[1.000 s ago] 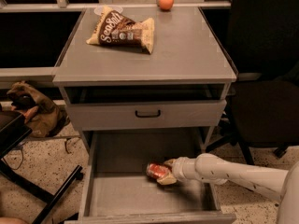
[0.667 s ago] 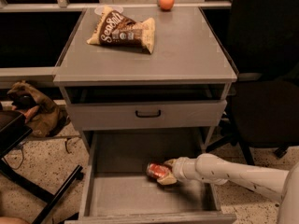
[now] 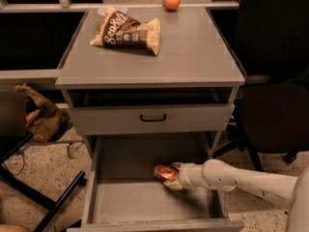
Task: Place coke can into middle drawer
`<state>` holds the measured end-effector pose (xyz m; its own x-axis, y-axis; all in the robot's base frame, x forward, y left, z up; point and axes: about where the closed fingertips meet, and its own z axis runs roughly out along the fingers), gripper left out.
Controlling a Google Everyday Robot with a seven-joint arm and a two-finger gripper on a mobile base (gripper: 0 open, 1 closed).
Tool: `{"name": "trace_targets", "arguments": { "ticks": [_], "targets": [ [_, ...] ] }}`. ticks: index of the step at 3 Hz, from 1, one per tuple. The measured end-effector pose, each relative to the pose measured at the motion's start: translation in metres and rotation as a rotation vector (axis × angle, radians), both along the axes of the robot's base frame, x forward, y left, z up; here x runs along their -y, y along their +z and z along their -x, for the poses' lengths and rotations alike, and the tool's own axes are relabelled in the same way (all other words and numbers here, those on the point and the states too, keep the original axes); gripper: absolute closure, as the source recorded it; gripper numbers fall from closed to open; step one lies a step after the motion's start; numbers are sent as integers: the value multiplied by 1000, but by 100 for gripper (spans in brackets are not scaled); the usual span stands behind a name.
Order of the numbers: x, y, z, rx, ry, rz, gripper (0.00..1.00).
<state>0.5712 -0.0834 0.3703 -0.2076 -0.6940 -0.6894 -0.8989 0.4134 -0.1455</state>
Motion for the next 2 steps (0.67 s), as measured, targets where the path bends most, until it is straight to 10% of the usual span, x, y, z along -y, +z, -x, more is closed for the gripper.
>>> {"name": "trace_targets", "arguments": {
  "ticks": [2],
  "targets": [
    [0,0,0,0,0,0,0]
  ]
}}
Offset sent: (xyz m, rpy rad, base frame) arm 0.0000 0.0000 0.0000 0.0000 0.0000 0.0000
